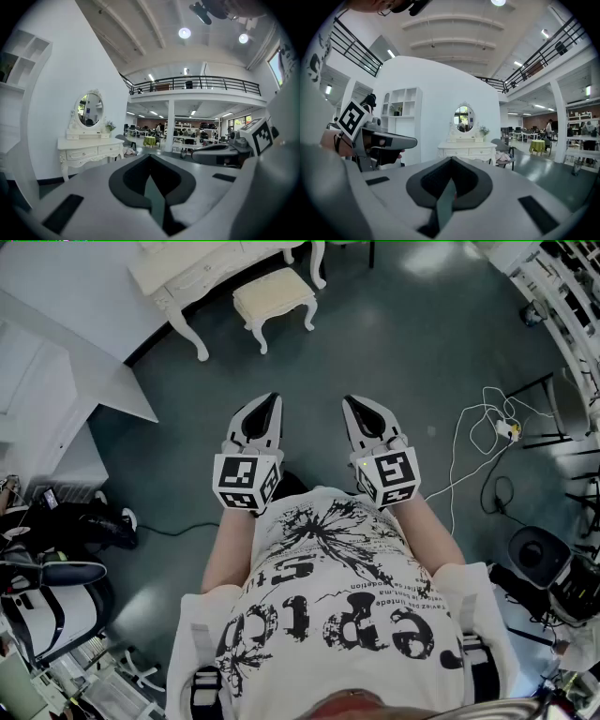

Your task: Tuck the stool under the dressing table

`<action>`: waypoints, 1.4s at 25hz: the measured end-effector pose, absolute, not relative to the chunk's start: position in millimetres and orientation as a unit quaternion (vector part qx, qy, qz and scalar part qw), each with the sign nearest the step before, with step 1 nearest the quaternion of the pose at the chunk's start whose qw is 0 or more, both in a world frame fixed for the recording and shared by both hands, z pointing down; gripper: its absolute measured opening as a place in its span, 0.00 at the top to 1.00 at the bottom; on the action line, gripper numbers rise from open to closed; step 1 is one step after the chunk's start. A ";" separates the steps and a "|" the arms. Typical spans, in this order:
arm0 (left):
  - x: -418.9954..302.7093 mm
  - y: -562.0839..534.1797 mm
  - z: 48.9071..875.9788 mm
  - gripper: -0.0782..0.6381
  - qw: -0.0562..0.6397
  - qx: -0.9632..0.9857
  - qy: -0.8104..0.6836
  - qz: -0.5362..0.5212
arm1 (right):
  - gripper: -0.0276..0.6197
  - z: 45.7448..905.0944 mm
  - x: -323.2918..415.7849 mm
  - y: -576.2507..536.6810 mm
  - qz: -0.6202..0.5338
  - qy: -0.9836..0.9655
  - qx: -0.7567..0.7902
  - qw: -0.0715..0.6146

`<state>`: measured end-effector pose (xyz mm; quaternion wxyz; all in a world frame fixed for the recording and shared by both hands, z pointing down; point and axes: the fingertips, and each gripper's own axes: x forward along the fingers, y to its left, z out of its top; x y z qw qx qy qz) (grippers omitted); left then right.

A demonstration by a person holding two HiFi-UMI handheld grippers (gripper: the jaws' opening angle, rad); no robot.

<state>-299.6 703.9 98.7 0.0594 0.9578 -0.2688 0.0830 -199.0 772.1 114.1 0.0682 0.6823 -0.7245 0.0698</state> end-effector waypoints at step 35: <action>-180.8 444.5 168.5 0.87 0.126 0.953 -0.256 0.105 | 0.93 177.2 -60.1 523.5 0.118 -0.668 0.727 0.103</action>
